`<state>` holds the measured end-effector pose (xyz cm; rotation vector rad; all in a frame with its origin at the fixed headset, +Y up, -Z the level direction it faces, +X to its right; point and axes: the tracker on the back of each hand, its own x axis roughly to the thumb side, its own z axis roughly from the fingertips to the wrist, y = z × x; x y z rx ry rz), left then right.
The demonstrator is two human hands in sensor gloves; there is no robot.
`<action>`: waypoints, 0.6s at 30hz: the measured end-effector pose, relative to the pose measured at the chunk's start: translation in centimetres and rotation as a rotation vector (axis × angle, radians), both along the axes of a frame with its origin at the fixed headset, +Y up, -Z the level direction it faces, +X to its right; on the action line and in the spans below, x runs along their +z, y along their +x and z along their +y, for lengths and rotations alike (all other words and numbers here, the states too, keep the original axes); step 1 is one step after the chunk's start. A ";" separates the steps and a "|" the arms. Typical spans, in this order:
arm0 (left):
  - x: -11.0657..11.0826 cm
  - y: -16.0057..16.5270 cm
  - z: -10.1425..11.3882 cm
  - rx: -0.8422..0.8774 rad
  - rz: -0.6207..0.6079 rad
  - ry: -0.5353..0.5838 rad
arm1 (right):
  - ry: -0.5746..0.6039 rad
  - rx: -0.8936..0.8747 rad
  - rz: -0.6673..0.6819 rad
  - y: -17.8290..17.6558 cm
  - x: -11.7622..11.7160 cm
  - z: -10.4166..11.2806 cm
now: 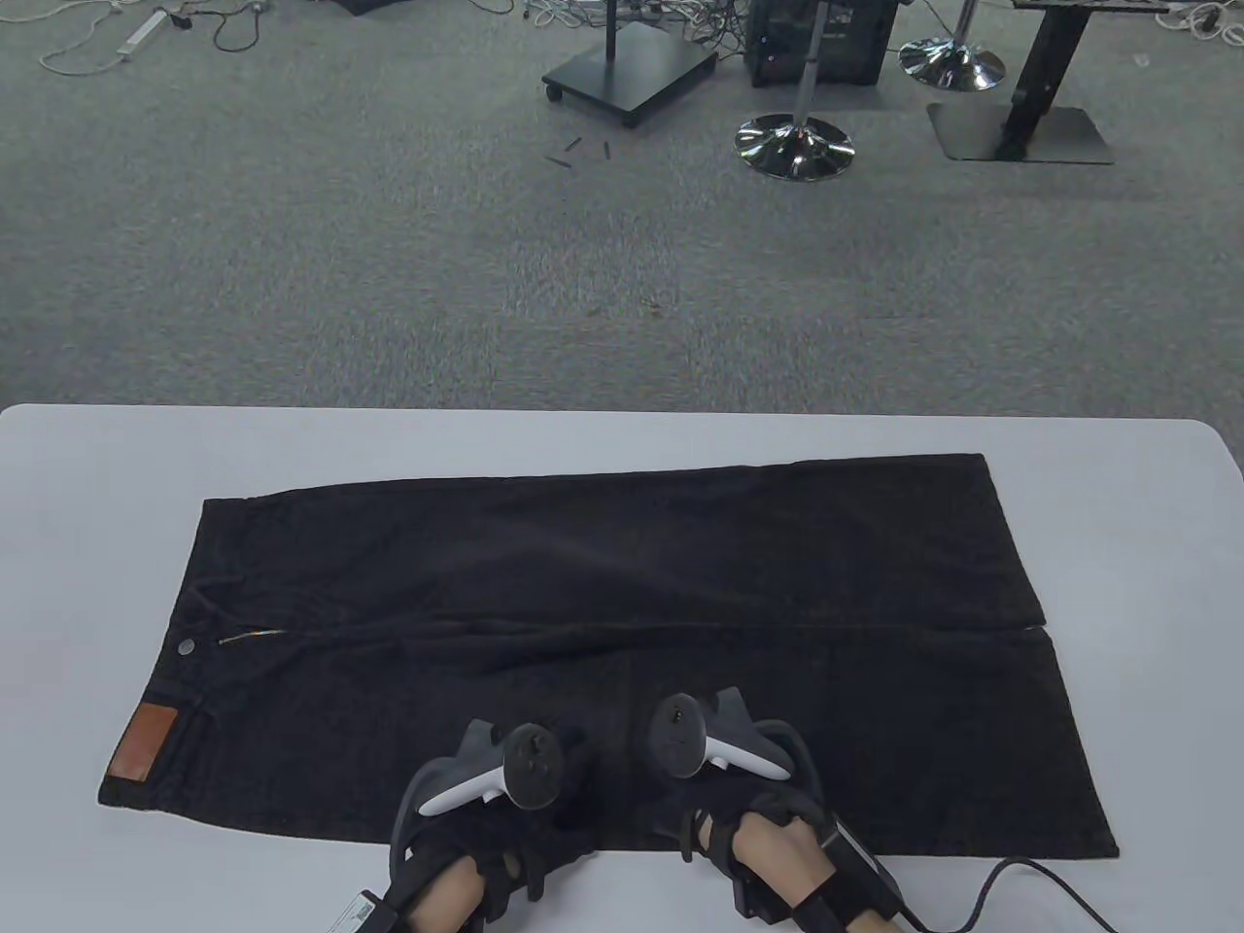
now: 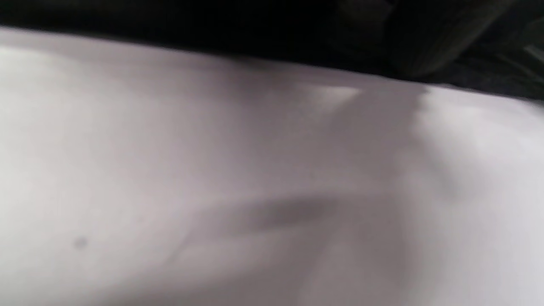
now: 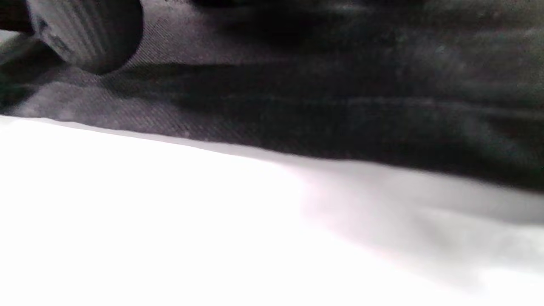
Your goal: Fold trousers
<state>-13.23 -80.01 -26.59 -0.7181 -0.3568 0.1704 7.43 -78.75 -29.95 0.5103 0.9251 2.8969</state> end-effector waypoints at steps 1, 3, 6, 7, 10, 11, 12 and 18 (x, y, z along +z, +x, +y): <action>0.0 0.1 0.0 -0.010 -0.003 0.003 | -0.014 0.014 -0.004 -0.3 -0.1 0.2; 0.1 0.1 0.0 -0.016 -0.006 0.009 | -0.039 0.040 -0.025 -0.9 -0.1 0.5; 0.1 0.1 0.0 -0.009 -0.004 0.005 | -0.079 0.108 -0.032 -1.4 -0.1 0.8; 0.1 0.0 0.0 -0.005 -0.003 0.003 | -0.079 0.113 -0.034 -1.6 -0.1 0.8; 0.1 0.1 0.1 -0.004 -0.003 0.003 | -0.083 0.123 -0.046 -1.9 0.7 0.7; 0.1 0.0 0.1 -0.004 -0.004 0.002 | -0.085 0.133 -0.041 -2.0 1.1 0.7; 0.0 0.0 0.1 0.000 -0.002 -0.003 | -0.090 0.143 -0.036 -2.0 1.4 0.7; 0.0 -0.1 0.1 0.012 0.003 -0.005 | -0.115 0.157 0.002 -1.8 2.9 -0.3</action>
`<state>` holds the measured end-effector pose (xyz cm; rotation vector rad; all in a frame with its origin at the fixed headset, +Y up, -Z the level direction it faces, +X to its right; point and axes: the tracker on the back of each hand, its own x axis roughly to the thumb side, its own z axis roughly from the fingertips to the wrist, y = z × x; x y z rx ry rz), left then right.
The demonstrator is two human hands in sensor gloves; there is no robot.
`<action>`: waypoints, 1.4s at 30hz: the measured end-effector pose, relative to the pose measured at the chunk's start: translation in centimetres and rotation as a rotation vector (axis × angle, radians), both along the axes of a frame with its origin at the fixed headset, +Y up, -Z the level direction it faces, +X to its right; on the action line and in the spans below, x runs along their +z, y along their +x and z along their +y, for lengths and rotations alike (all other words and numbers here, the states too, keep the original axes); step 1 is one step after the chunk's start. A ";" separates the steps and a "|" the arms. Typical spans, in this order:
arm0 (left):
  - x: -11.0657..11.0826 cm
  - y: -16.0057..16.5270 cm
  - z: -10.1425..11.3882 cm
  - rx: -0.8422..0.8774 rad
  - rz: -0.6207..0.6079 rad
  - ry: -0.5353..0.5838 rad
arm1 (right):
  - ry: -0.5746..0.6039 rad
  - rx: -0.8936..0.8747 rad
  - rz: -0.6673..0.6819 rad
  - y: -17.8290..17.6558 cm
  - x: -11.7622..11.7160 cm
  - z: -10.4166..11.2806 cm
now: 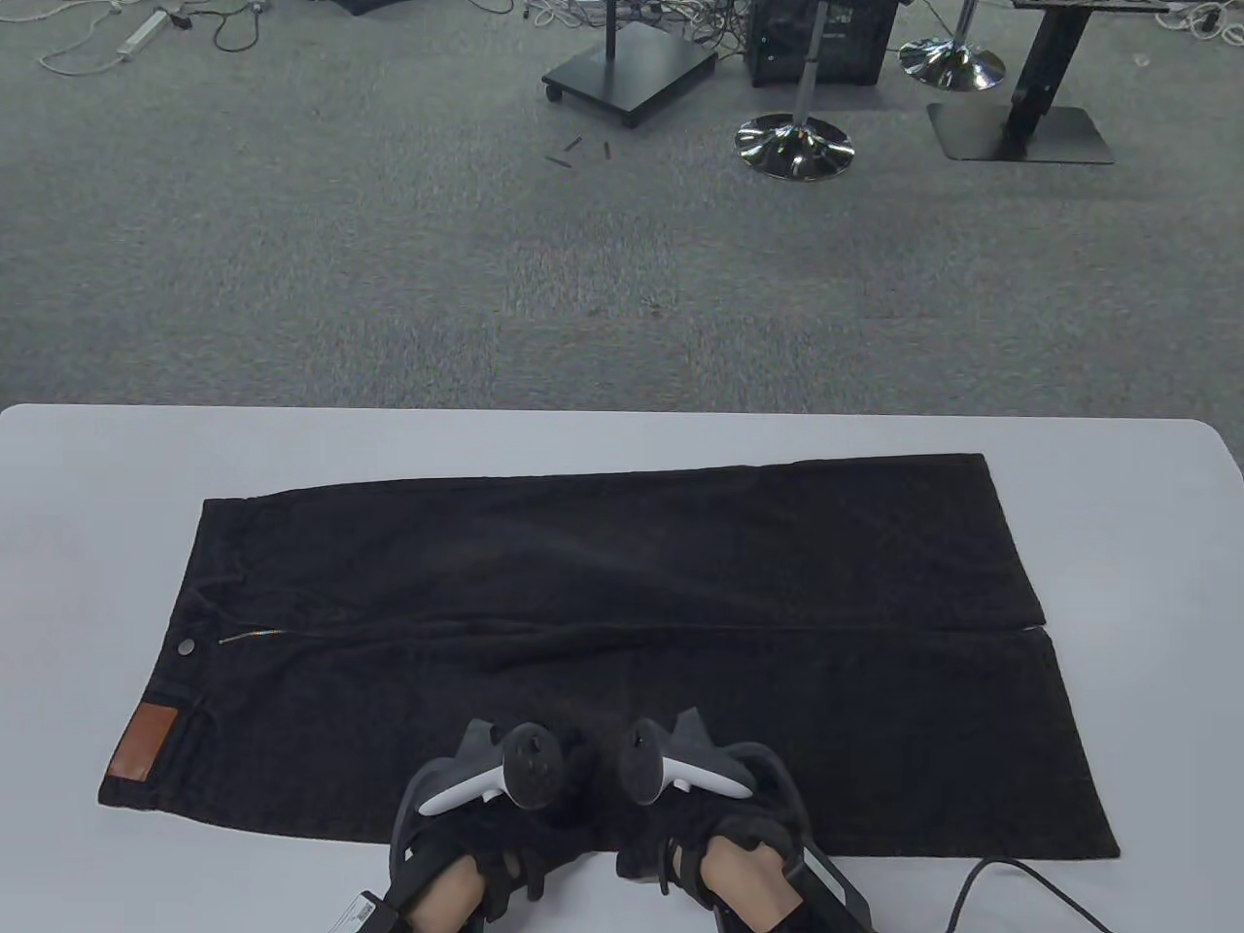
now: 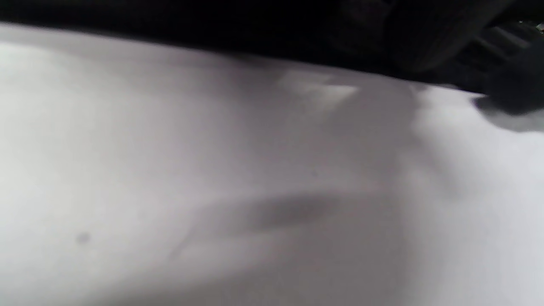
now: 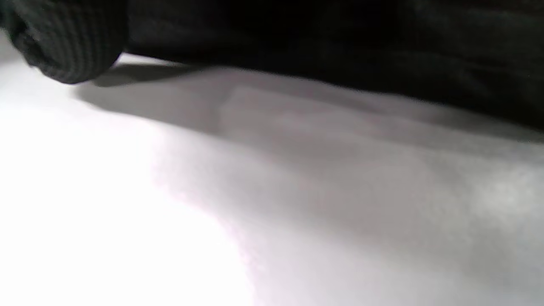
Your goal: Fold trousers
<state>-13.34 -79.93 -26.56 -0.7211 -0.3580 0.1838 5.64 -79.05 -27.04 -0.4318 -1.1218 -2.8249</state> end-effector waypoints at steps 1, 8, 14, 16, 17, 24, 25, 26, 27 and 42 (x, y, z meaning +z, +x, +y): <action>0.0 0.0 0.0 0.002 0.001 -0.001 | 0.001 -0.013 -0.006 0.1 0.1 -0.1; 0.0 0.0 0.1 0.000 0.000 -0.001 | 0.045 -0.071 -0.023 0.5 0.2 -0.4; -0.1 -0.2 0.1 0.024 0.008 -0.017 | 0.092 -0.118 -0.041 0.6 0.3 -0.4; -0.1 -0.3 0.1 0.047 0.017 -0.027 | 0.115 -0.141 -0.056 0.6 0.2 -0.2; -0.1 -0.4 0.1 0.056 0.018 -0.031 | 0.122 -0.151 -0.063 0.6 0.1 -0.1; 0.0 -0.3 0.0 0.016 -0.005 -0.015 | 0.182 -0.176 -0.077 0.5 0.0 0.2; 0.0 -0.2 0.0 -0.007 -0.008 0.001 | 0.182 -0.173 -0.075 0.4 0.0 0.2; 0.0 -0.1 0.1 -0.018 -0.012 0.011 | 0.183 -0.167 -0.070 0.3 0.1 0.1; 0.0 -0.1 0.1 -0.024 -0.012 0.017 | 0.188 -0.152 -0.056 0.2 0.2 0.0; 0.0 -0.1 0.1 -0.001 0.013 0.031 | 0.357 0.004 0.090 -1.6 1.5 0.7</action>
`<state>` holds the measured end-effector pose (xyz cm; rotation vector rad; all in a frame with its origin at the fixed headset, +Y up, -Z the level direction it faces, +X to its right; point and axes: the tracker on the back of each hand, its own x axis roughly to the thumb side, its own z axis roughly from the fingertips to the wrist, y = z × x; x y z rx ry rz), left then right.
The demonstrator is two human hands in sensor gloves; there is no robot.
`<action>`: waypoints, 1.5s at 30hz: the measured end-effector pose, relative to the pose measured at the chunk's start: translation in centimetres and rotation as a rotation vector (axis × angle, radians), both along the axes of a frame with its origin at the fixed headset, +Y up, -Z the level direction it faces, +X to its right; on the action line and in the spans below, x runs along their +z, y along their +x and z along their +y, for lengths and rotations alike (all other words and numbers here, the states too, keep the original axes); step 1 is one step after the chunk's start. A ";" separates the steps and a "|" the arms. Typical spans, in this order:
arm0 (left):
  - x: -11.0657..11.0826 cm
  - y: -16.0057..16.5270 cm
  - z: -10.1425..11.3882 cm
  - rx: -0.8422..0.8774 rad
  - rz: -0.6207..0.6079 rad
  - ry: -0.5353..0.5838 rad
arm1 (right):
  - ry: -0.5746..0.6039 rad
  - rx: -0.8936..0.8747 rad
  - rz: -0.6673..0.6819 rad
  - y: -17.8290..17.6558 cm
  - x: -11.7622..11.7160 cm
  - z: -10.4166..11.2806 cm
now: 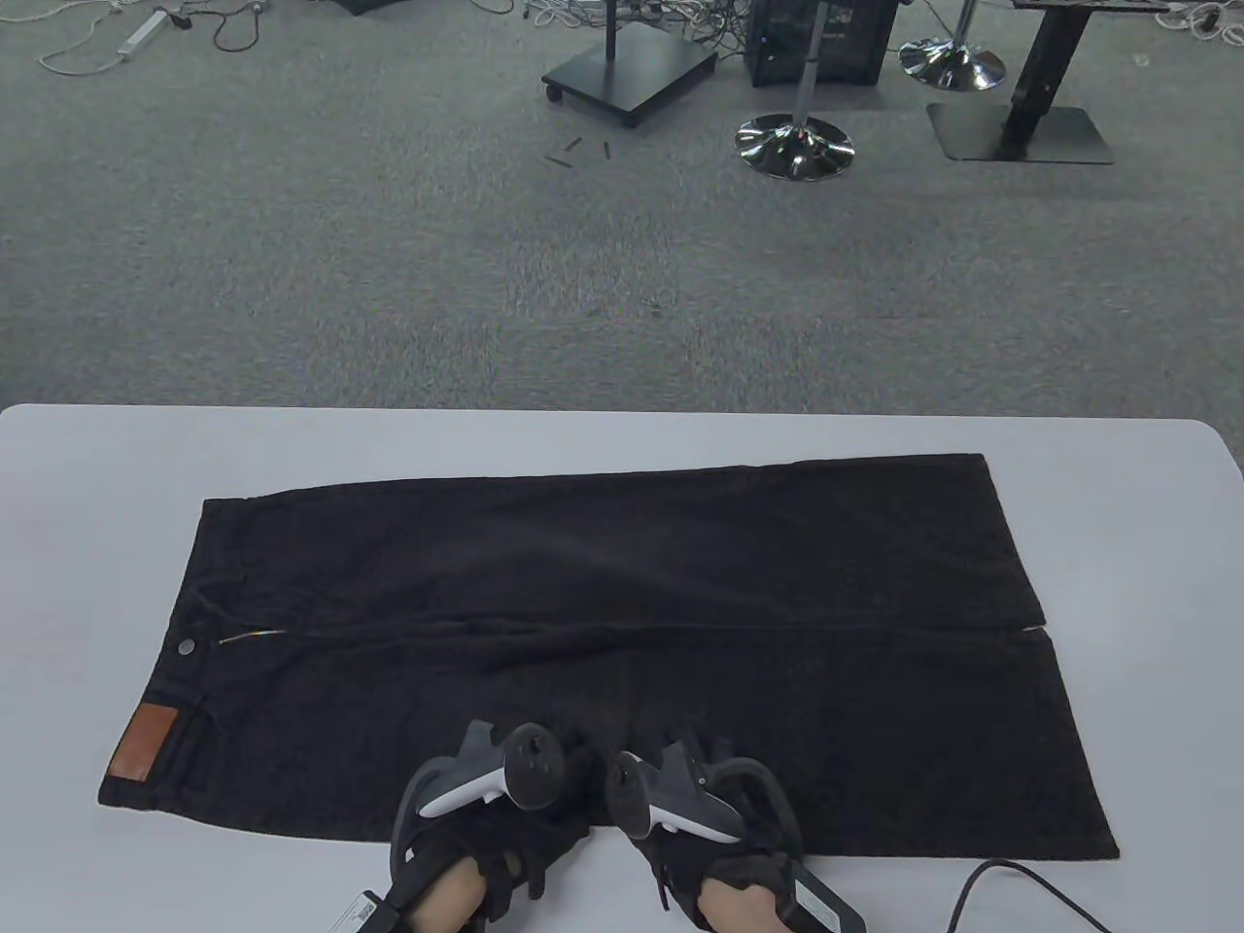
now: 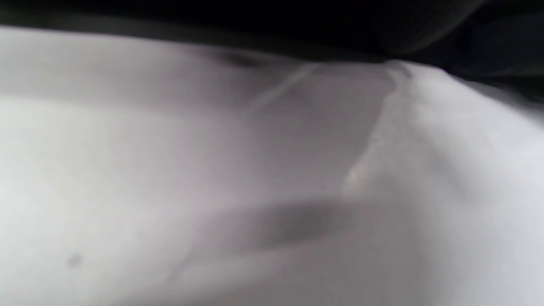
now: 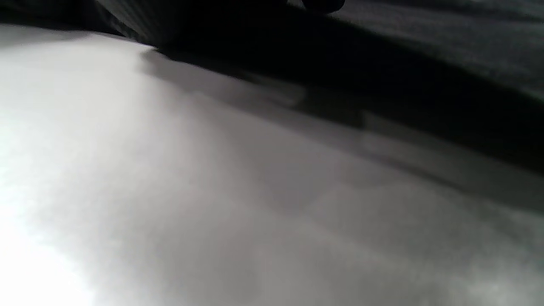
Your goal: Fold trousers
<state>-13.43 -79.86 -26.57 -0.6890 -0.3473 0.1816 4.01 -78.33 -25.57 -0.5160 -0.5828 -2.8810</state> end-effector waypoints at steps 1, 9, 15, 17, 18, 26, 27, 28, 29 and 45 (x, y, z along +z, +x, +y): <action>0.0 0.0 0.0 0.003 0.001 -0.001 | 0.019 -0.009 0.012 -0.1 0.0 0.1; -0.1 -0.1 0.1 0.005 -0.010 0.002 | 0.170 -0.154 0.067 0.3 0.0 2.3; -0.5 -0.8 1.0 0.088 0.042 0.085 | 0.220 -0.286 0.062 0.8 0.0 3.1; -0.6 -1.1 1.0 0.120 0.054 0.077 | 0.158 -0.246 0.040 0.9 -0.3 2.2; -0.6 -1.1 1.0 0.126 0.056 0.076 | 0.150 -0.224 0.033 0.9 -0.4 1.9; -0.6 -1.2 1.1 0.154 0.064 0.071 | 0.101 -0.153 -0.164 4.0 -2.6 2.1; -0.6 -1.3 1.1 0.158 0.065 0.071 | 0.090 -0.142 -0.196 4.6 -2.8 2.2; -0.6 -1.3 1.1 0.165 0.067 0.069 | 0.065 -0.119 -0.242 5.6 -3.2 2.3; -0.6 -1.3 1.1 0.167 0.068 0.068 | 0.057 -0.103 -0.281 6.4 -3.6 2.4; -0.8 -2.2 2.3 0.222 0.096 0.106 | -0.069 -0.233 -0.594 14.4 -5.4 3.7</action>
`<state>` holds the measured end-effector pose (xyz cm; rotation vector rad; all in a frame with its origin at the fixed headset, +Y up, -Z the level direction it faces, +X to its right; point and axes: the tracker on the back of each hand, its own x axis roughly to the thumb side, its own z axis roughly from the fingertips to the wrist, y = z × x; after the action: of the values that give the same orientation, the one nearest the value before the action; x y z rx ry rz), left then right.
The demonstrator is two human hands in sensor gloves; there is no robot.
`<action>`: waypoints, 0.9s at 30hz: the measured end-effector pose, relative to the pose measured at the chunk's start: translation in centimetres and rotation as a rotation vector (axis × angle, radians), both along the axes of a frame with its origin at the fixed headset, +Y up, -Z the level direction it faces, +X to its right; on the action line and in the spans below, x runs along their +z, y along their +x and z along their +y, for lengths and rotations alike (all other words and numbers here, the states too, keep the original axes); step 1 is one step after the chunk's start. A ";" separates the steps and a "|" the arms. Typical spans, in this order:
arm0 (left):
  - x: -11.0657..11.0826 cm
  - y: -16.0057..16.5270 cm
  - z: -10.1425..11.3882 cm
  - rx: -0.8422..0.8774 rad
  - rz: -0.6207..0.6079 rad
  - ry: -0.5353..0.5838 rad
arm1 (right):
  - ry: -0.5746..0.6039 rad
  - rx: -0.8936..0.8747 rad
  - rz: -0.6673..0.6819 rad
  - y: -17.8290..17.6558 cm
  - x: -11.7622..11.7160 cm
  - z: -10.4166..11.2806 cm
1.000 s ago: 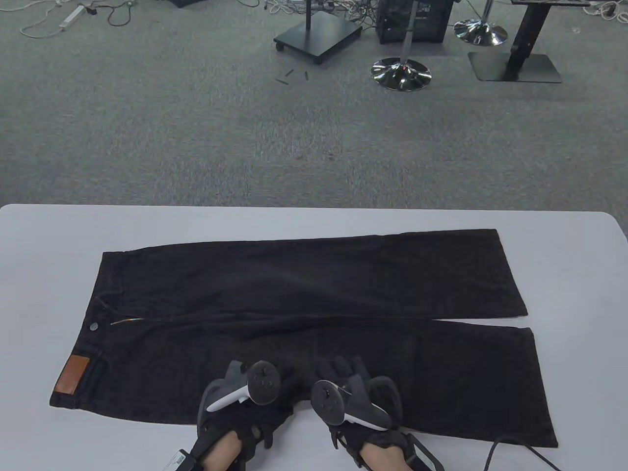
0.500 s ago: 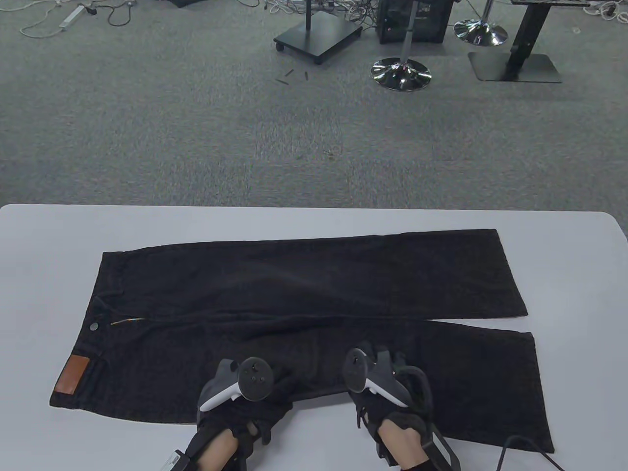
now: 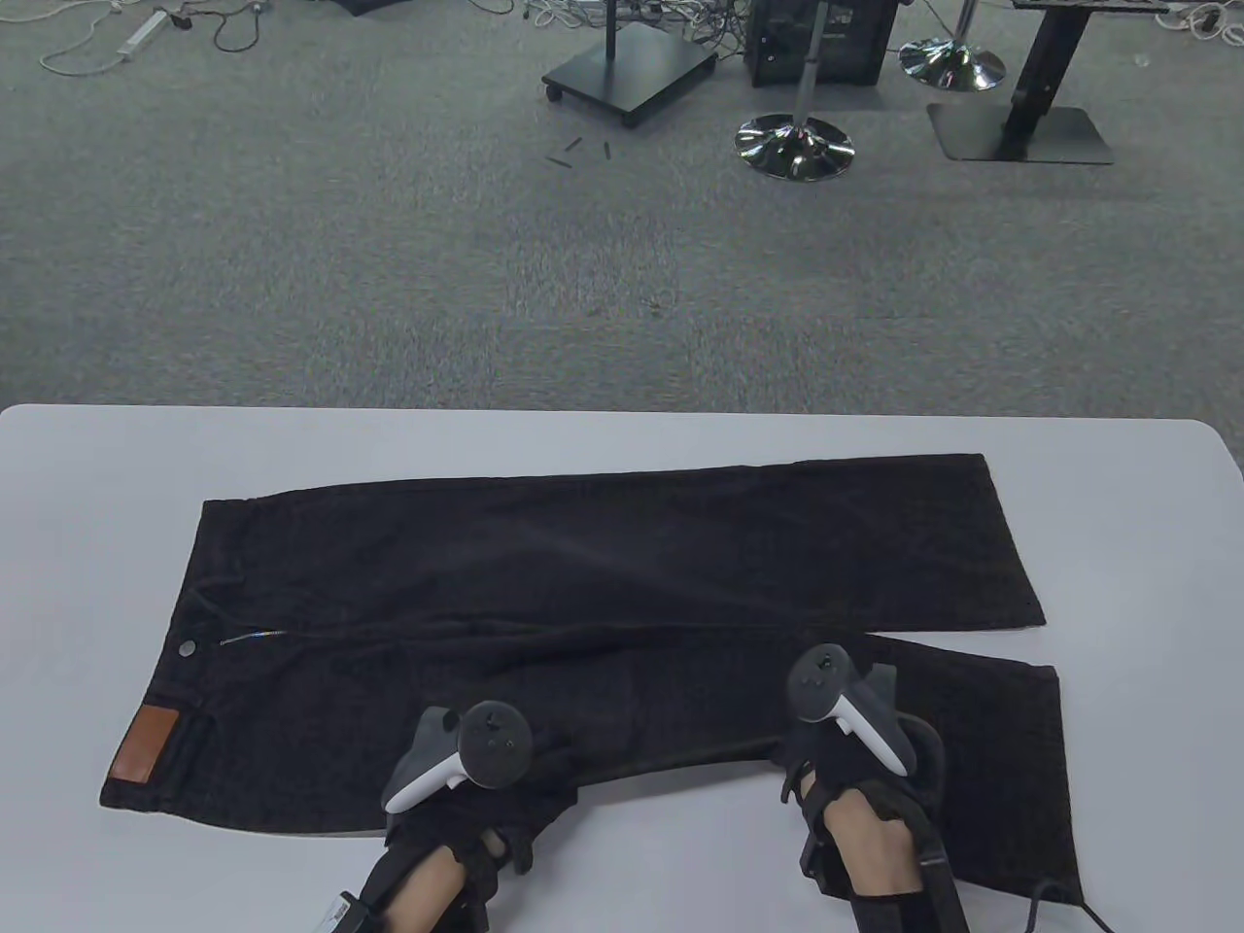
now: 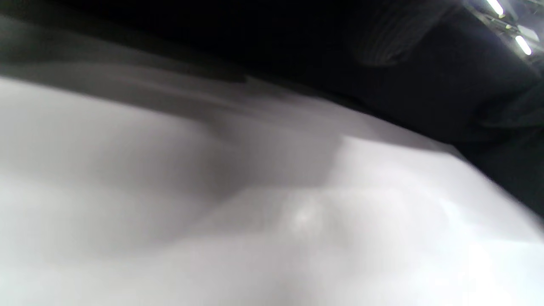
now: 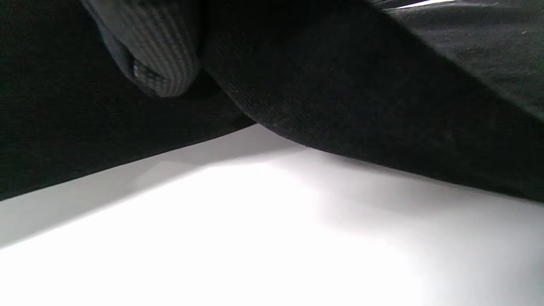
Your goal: Fold trousers
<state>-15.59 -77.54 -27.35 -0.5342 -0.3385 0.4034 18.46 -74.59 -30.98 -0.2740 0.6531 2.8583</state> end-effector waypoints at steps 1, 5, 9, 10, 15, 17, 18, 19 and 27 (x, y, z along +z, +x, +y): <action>0.0 -0.2 0.7 -0.010 0.004 0.043 | 0.012 0.001 -0.004 0.1 0.1 0.1; 0.3 -0.8 4.0 -0.063 0.023 0.213 | 0.061 0.013 -0.021 0.3 0.3 1.2; 0.3 -2.2 5.5 -0.080 0.068 0.294 | 0.127 -0.024 0.019 1.1 0.1 2.5; 0.3 -2.4 5.2 -0.069 0.070 0.277 | 0.130 -0.071 0.046 1.3 0.1 2.9; 0.3 -2.9 3.6 -0.081 0.040 0.225 | 0.153 -0.403 0.131 2.1 0.0 5.1; 0.5 -3.0 3.3 -0.029 0.047 0.196 | 0.157 -0.460 0.157 2.6 -0.2 5.7; 0.5 -3.0 3.2 0.000 0.051 0.170 | 0.151 -0.500 0.164 2.8 -0.2 5.9; 0.5 -3.1 3.1 0.005 0.054 0.150 | 0.143 -0.522 0.179 2.9 -0.2 6.2; 0.6 -8.3 1.4 -0.217 0.159 0.119 | 0.135 -0.599 0.225 3.3 0.1 7.6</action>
<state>-23.92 -76.13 -26.78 -0.4146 -0.1478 0.2123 21.77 -66.96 -30.92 0.2337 0.4724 2.3488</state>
